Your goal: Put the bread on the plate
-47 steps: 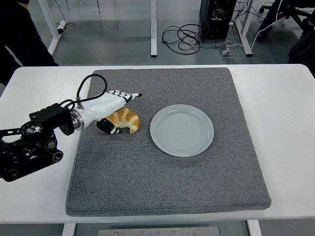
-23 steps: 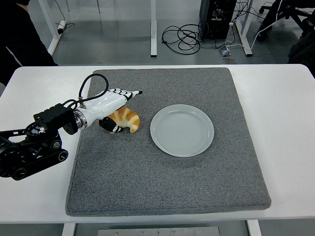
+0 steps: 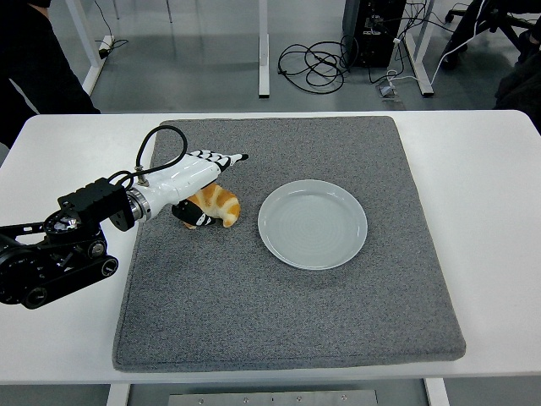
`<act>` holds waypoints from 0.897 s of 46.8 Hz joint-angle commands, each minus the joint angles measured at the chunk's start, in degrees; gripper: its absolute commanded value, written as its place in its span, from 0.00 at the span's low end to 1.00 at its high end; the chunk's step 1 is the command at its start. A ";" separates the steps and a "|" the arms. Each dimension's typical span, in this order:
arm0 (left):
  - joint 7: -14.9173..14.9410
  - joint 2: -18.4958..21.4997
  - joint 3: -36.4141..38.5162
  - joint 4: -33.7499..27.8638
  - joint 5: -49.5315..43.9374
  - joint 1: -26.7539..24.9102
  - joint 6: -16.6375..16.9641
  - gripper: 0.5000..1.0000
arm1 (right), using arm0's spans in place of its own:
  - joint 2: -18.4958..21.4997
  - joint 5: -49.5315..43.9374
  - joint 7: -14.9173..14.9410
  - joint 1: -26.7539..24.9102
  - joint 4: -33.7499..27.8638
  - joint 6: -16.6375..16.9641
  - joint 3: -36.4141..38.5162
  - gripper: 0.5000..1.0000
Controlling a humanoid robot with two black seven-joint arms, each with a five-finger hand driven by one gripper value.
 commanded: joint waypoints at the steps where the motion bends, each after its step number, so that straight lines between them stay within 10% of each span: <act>1: -0.01 0.08 0.02 0.26 0.04 0.26 0.32 0.95 | 0.00 0.00 0.00 0.00 -0.01 0.00 0.01 1.00; 25: -0.19 -0.80 1.25 1.05 0.57 1.40 1.91 0.90 | 0.00 0.00 0.00 0.00 -0.01 0.00 0.01 1.00; 32: -2.56 -1.15 1.25 1.58 0.48 1.93 1.91 0.67 | 0.00 0.00 0.00 0.00 0.08 0.00 0.01 1.00; 38: -2.56 -1.15 1.25 1.66 0.13 1.93 1.82 0.02 | 0.00 0.00 0.00 0.00 -0.01 0.00 0.01 1.00; 42: -2.65 -1.06 1.33 1.66 -0.13 1.93 1.73 0.00 | 0.00 0.00 0.00 0.00 -0.01 0.00 0.01 1.00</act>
